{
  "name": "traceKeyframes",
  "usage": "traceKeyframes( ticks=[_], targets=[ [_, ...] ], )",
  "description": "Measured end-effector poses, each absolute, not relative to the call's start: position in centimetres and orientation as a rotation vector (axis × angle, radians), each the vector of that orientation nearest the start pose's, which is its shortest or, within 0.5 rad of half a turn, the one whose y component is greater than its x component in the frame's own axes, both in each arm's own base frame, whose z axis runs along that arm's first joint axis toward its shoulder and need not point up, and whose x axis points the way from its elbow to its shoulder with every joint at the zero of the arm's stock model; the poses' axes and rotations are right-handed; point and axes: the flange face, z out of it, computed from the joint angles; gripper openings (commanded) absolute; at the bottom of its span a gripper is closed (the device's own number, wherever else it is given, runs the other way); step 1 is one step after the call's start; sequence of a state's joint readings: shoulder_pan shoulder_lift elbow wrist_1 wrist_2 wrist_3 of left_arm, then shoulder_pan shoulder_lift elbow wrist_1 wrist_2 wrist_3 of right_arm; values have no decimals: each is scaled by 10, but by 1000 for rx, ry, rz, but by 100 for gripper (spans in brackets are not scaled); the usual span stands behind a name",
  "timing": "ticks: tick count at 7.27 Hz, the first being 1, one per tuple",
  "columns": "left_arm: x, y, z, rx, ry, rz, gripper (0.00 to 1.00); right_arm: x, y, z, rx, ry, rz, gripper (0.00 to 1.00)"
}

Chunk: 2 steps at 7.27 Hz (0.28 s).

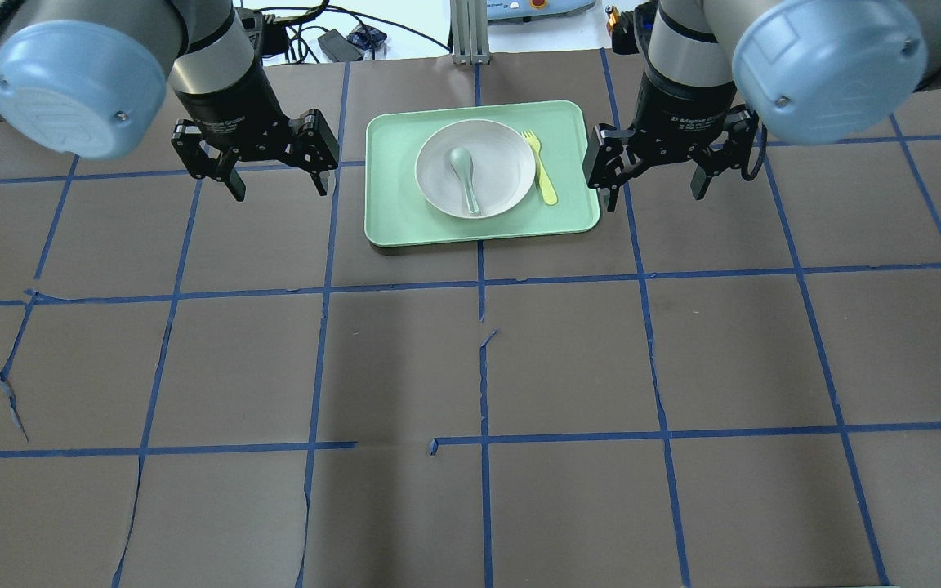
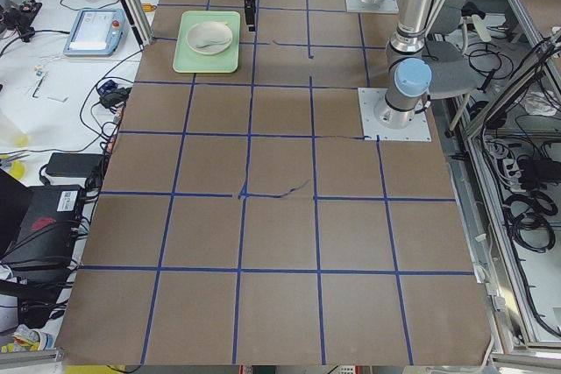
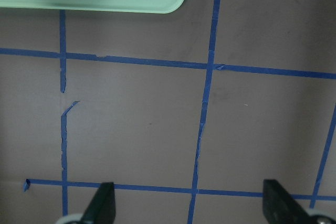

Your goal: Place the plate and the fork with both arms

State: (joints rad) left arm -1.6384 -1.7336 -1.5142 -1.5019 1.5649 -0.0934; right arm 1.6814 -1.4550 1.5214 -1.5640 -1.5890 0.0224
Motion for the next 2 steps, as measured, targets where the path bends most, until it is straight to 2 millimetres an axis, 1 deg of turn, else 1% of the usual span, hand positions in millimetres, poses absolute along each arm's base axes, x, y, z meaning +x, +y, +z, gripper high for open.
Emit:
traceKeyframes(
  ticks=[2],
  targets=[
    [-174,-535,434,-22,3143,61,100,189,-516,455,-138,3160,98,100]
  ],
)
